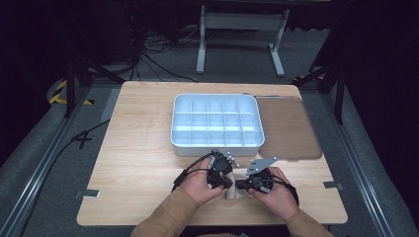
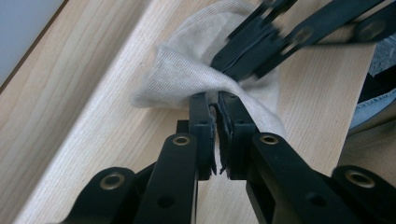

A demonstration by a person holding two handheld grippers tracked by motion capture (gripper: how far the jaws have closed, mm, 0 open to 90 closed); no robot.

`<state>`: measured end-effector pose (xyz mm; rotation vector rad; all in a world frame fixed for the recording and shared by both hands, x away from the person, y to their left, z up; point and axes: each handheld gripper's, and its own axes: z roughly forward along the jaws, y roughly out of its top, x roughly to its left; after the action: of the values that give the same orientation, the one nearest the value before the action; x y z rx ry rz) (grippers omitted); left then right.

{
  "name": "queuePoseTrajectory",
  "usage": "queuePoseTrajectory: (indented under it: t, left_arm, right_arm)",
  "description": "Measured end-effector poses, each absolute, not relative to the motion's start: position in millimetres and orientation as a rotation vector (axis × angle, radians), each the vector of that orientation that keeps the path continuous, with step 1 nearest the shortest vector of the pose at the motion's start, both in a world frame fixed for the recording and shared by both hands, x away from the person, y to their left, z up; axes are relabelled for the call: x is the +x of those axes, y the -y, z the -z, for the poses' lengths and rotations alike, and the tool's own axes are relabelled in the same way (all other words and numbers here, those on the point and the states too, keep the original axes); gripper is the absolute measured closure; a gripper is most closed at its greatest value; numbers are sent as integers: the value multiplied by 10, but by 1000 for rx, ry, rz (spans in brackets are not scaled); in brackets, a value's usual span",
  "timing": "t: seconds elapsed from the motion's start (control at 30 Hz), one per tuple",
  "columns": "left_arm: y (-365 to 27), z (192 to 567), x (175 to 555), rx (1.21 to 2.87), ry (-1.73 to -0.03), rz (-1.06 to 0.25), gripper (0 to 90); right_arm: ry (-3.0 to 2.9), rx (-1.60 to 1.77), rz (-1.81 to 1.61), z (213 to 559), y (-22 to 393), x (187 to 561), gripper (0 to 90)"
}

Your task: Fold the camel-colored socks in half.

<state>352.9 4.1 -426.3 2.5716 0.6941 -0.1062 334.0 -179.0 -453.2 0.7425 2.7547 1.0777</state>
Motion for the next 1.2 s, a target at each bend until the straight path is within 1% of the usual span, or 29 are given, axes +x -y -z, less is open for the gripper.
queuePoseTrajectory:
  t: [0.1, 0.2, 0.27, 0.33, 0.53, 0.83, 1.0, 1.2]
  left_arm:
    - [-50, 4266, 3539, 2583, -704, 124, 840]
    - [-52, 4272, 3555, 2592, -701, 127, 838]
    - [-47, 4271, 3557, 2600, -703, 139, 838]
    - [-40, 4282, 3556, 2591, -709, 132, 838]
    - [-32, 4266, 3554, 2580, -696, 139, 839]
    - [12, 4267, 3574, 2517, -583, 172, 843]
    - [69, 4296, 3593, 2504, -534, 194, 841]
    - [153, 4362, 3597, 2521, -487, 173, 820]
  right_arm:
    - [-2726, 784, -1072, 4381, 1952, 3351, 894]
    - [-2683, 888, -1017, 4311, 2174, 3376, 894]
    - [-2720, 978, -914, 4363, 2263, 3409, 892]
    - [-2730, 1006, -881, 4444, 2287, 3422, 893]
    - [-2775, 962, -886, 4525, 2153, 3396, 893]
    - [-2783, 892, -863, 4569, 1990, 3360, 893]
    - [-2790, 884, -875, 4585, 1955, 3350, 894]
    - [-2786, 895, -891, 4599, 1963, 3345, 892]
